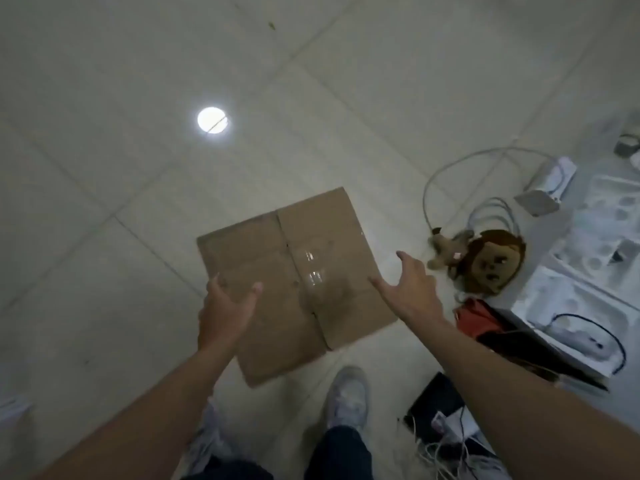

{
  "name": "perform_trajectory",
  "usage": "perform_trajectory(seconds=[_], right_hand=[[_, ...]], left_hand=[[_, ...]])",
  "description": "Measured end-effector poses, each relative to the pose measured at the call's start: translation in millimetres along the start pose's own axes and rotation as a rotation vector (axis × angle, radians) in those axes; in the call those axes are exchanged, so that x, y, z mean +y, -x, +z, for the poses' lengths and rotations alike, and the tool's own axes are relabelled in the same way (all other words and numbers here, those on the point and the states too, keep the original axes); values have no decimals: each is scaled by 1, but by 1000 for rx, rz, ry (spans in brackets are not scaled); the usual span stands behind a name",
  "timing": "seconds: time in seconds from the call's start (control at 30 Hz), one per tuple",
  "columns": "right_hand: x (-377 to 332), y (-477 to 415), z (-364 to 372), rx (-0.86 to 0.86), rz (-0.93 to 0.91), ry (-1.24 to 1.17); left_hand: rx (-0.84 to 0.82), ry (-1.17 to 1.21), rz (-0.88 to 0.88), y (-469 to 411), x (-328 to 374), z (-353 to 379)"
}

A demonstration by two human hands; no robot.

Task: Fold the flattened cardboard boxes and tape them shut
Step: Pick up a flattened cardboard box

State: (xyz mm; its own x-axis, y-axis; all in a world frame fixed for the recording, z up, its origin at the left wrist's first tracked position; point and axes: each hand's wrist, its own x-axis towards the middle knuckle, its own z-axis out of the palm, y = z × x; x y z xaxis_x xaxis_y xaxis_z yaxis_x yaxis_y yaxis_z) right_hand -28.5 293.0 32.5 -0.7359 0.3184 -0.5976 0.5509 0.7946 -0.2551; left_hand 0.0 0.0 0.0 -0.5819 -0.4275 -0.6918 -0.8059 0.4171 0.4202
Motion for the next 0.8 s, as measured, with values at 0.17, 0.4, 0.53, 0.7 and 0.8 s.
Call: perform_trajectory(seconds=[0.17, 0.4, 0.53, 0.7, 0.8], right_hand=[[33, -97, 111, 14, 45, -5], [59, -178, 215, 36, 15, 56], [62, -207, 238, 58, 79, 124], [70, -217, 241, 77, 136, 105], [62, -209, 233, 118, 154, 21]], left_hand=[[37, 52, -84, -98, -68, 92], [195, 23, -281, -172, -136, 173], [222, -15, -453, -197, -151, 191], [274, -71, -452, -196, -156, 190], [318, -79, -413, -191, -146, 172]])
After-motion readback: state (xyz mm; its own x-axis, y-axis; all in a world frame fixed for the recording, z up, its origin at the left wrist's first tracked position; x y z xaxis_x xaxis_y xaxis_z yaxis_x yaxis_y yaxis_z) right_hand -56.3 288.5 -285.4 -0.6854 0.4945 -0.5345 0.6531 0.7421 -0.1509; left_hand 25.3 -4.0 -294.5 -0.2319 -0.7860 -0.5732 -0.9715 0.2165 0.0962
